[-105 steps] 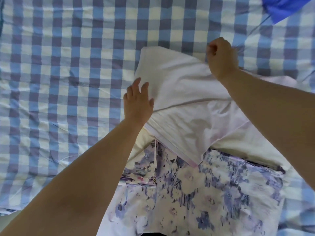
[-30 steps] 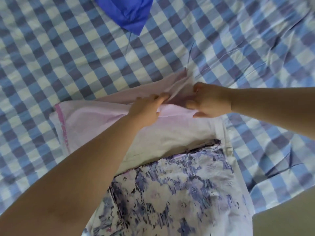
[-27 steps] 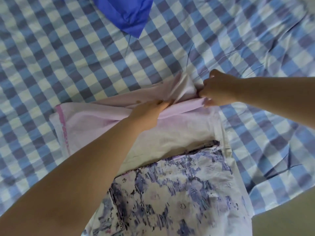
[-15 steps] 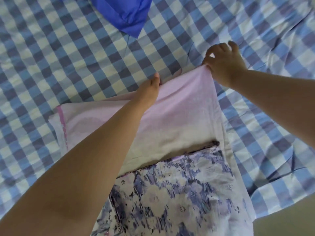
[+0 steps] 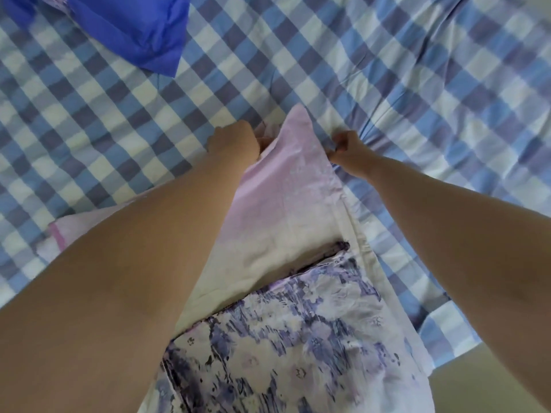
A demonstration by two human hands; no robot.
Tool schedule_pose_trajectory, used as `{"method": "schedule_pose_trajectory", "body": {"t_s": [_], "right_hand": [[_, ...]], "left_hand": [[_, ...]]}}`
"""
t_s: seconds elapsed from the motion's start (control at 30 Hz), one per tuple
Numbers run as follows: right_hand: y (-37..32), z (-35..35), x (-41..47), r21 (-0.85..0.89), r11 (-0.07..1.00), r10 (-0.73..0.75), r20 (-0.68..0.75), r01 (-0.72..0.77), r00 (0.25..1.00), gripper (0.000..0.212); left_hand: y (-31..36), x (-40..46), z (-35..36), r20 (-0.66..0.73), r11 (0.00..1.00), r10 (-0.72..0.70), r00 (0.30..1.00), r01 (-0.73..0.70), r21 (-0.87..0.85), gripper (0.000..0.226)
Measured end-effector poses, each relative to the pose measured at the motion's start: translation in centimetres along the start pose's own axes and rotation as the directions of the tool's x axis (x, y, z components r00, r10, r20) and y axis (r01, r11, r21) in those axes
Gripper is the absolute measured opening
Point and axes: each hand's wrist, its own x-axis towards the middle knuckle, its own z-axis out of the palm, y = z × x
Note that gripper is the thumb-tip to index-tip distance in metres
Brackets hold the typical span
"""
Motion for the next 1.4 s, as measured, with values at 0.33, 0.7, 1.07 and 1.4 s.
{"method": "schedule_pose_trajectory", "body": {"t_s": [0.33, 0.7, 1.07, 1.4], "right_hand": [[0.8, -0.5, 1.4, 0.084, 0.996, -0.021, 0.046, 0.018, 0.999, 0.041], [0.6, -0.6, 2.2, 0.035, 0.999, 0.012, 0.050, -0.014, 0.999, 0.040], [-1.0, 0.0, -1.4, -0.029, 0.999, -0.047, -0.082, 0.045, 0.995, 0.033], [6.8, 9.1, -19.3, -0.836, 0.356, -0.340, 0.301, 0.418, 0.891, 0.066]], "left_hand": [[-1.0, 4.5, -6.6, 0.423, 0.879, 0.277, 0.863, -0.050, -0.474, 0.015], [2.0, 4.9, -2.9, 0.194, 0.830, 0.239, 0.951, -0.096, -0.550, 0.056], [-8.1, -11.9, 8.7, -0.171, 0.889, 0.458, 0.873, -0.453, 0.066, 0.059], [-18.1, -25.8, 14.2, 0.341, 0.995, 0.017, 0.940, -0.050, 0.087, 0.070]]}}
